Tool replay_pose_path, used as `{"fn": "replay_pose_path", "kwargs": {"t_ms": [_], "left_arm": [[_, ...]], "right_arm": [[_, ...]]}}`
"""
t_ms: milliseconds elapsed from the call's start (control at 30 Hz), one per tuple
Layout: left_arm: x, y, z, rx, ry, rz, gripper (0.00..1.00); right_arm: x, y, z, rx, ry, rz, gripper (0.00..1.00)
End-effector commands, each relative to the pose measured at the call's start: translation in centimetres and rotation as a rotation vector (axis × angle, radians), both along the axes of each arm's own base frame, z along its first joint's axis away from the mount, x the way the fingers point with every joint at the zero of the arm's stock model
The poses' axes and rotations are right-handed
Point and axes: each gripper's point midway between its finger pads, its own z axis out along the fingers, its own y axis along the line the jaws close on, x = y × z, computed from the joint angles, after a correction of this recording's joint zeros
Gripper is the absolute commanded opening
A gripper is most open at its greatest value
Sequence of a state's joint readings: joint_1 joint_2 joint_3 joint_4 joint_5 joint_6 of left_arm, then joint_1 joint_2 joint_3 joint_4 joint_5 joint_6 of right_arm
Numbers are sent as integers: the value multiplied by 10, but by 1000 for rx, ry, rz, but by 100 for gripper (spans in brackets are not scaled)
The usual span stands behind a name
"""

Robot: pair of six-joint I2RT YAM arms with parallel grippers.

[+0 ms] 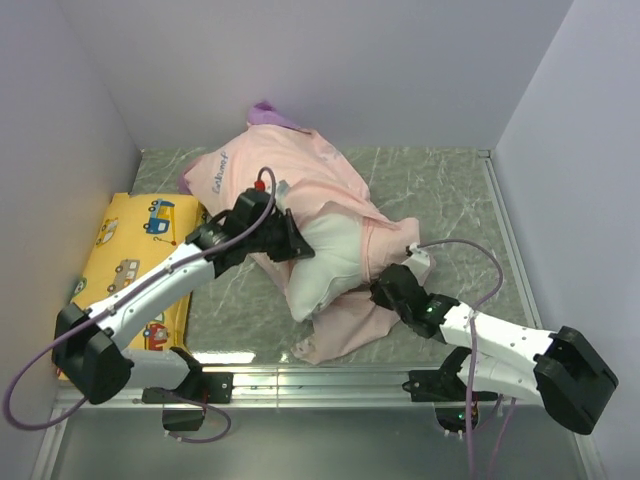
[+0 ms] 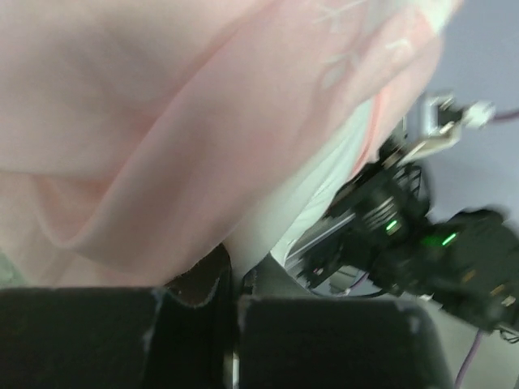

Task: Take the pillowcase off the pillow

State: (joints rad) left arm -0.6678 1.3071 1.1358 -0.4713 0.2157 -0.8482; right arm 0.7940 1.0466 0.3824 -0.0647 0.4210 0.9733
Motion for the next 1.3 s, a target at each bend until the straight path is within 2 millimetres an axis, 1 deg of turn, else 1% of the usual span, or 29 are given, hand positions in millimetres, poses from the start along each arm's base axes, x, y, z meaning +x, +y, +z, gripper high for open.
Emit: {"fn": "replay_pose_path", "kwargs": {"t_ms": [0, 33, 67, 133, 167, 267, 300, 367, 400, 467, 533, 567, 633, 667, 700, 733, 767, 800, 833, 867, 933, 1000, 1033, 1067, 1100, 1133, 1167, 1233, 1267], "left_arm": [[-9, 4, 7, -80, -64, -14, 0], [-14, 12, -14, -49, -29, 0, 0], [-17, 18, -16, -53, -28, 14, 0], [-22, 25, -37, -35, 4, 32, 0], [-23, 27, -41, -37, 10, 42, 0], [-24, 29, -58, -35, 37, 56, 0], [-24, 28, -61, -35, 42, 59, 0], [-24, 25, -71, -45, 56, 56, 0], [-24, 24, -72, -52, 57, 56, 0], [-20, 21, -72, -69, 48, 64, 0], [-19, 20, -72, -74, 43, 67, 0], [-17, 19, -70, -81, 35, 69, 0], [-17, 19, -72, -78, 37, 70, 0], [-16, 18, -72, -80, 33, 71, 0], [-16, 17, -72, -83, 31, 67, 0], [-16, 18, -72, -85, 33, 68, 0], [-16, 17, -72, -86, 32, 68, 0], [-17, 17, -72, -86, 34, 67, 0], [-17, 18, -72, -84, 33, 72, 0], [-17, 19, -71, -83, 30, 73, 0], [-18, 21, -67, -80, 26, 77, 0], [-19, 22, -61, -81, 18, 75, 0], [-19, 25, -60, -69, 19, 79, 0], [-21, 26, -55, -69, 3, 76, 0], [-22, 28, -52, -68, -1, 78, 0], [-24, 30, -52, -61, 5, 80, 0], [-25, 33, -45, -69, -11, 82, 0], [-28, 36, -40, -73, -20, 87, 0], [-31, 40, -36, -73, -26, 92, 0]], "right_arm": [[20, -15, 8, 6, -18, -20, 0], [24, -20, 6, 4, -9, -32, 1], [28, -21, 8, 21, -3, -27, 1], [39, -35, 9, 12, 0, -57, 3], [43, -35, 15, 11, -10, -57, 5], [43, -31, 30, 2, -28, -3, 18], [39, -24, 35, 19, -32, 44, 27], [29, -19, 49, 33, -56, 86, 35], [22, -19, 52, 20, -55, 100, 42], [10, -8, 75, 47, -119, 155, 51], [0, -8, 91, 42, -162, 171, 55], [-10, 4, 103, 50, -186, 221, 59], [-20, 11, 113, 38, -205, 264, 62], [-20, 15, 123, 35, -225, 270, 63], [-23, 23, 126, 22, -230, 301, 64], [-20, 26, 118, -21, -206, 304, 65], [-13, 27, 126, -47, -216, 283, 67], [-9, 28, 125, -79, -209, 276, 67], [-3, 28, 111, -146, -164, 267, 67], [8, 26, 121, -178, -180, 219, 68], [14, 23, 109, -258, -136, 195, 66], [25, 12, 111, -319, -147, 125, 52], [28, -2, 104, -372, -119, 84, 43], [30, -11, 104, -387, -114, 49, 28], [33, -21, 102, -396, -107, 18, 23], [35, -30, 108, -372, -123, -6, 19], [41, -54, 103, -380, -106, -68, 15], [48, -68, 111, -310, -132, -96, 13], [54, -91, 107, -318, -121, -154, 12]]}}
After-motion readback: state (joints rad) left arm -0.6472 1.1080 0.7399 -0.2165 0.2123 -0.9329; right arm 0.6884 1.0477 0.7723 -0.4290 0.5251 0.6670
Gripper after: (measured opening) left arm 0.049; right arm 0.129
